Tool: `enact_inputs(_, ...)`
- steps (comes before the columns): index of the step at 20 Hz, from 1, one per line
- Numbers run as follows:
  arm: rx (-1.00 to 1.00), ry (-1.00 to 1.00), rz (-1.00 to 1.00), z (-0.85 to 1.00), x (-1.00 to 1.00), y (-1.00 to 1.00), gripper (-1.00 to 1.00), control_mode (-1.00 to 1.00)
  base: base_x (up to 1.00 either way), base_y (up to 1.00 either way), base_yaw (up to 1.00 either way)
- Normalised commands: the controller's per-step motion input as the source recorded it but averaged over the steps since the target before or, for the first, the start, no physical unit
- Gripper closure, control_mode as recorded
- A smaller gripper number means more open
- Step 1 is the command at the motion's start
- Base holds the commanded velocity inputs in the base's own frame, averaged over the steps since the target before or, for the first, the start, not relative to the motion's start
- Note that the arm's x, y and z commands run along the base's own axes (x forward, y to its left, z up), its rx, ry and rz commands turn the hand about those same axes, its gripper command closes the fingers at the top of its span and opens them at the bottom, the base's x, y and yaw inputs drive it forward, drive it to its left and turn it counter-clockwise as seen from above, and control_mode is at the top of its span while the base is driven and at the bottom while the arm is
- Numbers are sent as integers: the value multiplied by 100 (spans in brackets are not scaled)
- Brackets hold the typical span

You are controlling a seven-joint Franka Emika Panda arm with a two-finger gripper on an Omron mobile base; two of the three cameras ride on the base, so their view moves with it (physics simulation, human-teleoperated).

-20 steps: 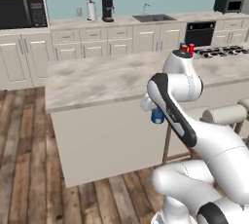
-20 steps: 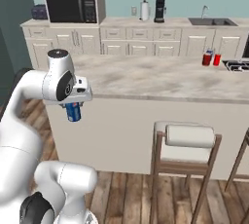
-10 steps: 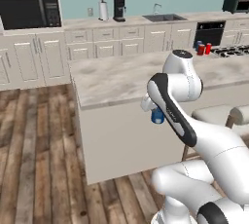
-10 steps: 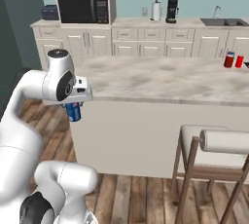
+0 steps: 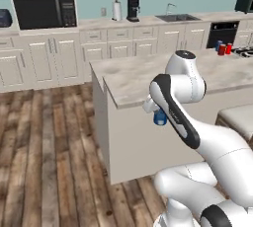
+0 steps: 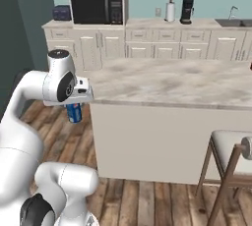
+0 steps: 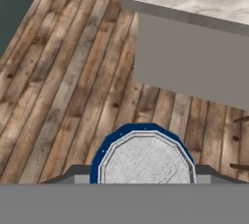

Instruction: Four empty soda cans are scattered around the kitchen. Gather all the cans and cluster them next to the stove for recycling.

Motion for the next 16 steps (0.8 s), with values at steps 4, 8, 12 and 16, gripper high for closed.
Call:
enact_inputs(4, 0, 0, 0, 0, 0, 0, 100, 100, 26, 66, 0)
enact_inputs(8, 0, 0, 0, 0, 0, 0, 100, 100, 28, 65, 0)
enact_inputs(12, 0, 0, 0, 0, 0, 0, 100, 100, 29, 65, 0)
enact_inputs(16, 0, 0, 0, 0, 0, 0, 100, 100, 31, 64, 0)
